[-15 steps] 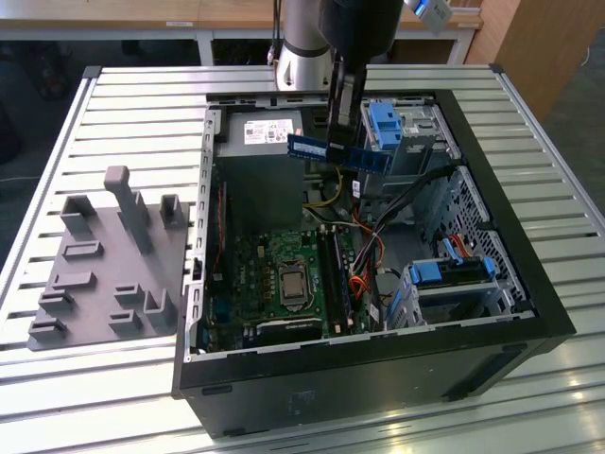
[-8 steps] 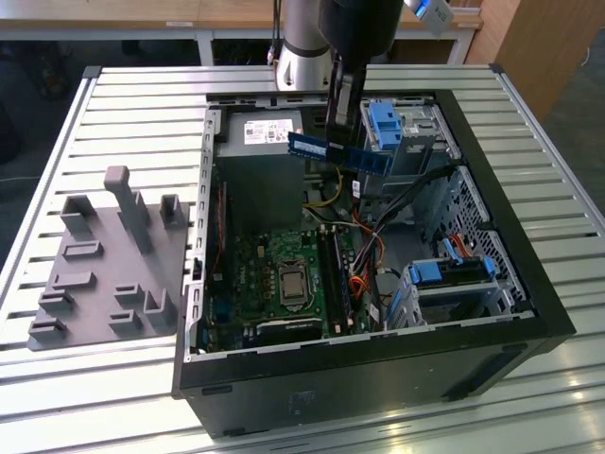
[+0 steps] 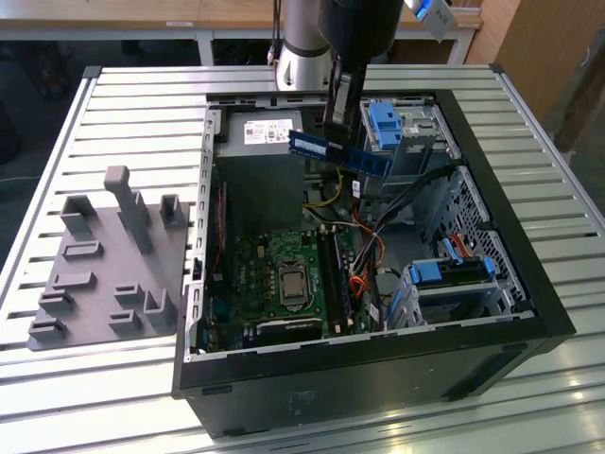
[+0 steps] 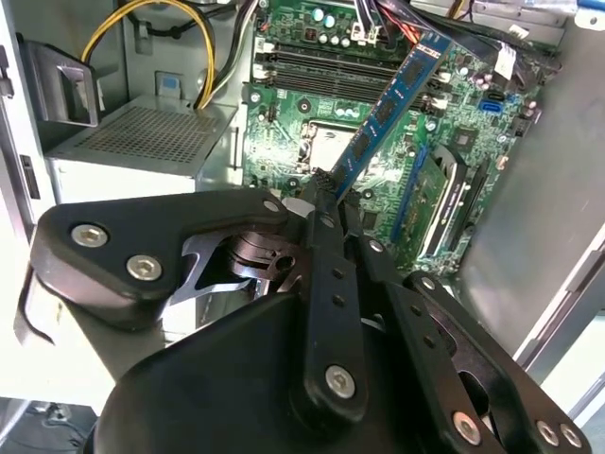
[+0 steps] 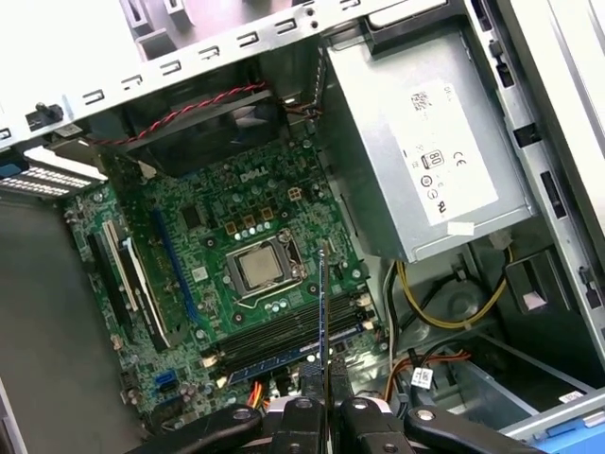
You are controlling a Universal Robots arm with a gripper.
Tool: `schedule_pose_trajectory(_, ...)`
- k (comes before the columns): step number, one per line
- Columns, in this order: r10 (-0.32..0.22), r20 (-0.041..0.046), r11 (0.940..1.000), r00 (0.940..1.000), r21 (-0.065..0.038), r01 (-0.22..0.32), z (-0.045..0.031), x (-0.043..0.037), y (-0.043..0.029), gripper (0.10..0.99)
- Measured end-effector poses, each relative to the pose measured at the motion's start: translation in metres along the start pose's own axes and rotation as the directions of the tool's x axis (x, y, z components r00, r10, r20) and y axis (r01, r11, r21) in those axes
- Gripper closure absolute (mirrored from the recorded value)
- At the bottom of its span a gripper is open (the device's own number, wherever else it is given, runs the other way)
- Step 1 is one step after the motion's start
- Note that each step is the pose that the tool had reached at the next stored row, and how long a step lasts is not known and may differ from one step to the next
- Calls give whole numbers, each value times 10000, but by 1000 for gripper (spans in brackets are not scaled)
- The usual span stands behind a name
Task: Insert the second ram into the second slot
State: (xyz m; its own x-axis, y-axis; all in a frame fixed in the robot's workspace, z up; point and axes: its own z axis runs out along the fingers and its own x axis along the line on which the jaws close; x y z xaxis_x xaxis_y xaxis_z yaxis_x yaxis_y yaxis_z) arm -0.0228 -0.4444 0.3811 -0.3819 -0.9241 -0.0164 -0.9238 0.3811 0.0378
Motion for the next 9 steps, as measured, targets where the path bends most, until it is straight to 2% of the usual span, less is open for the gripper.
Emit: schedule_pose_trajectory(9, 445, 17, 9990, 9990, 7, -445, 0, 0, 0, 949)
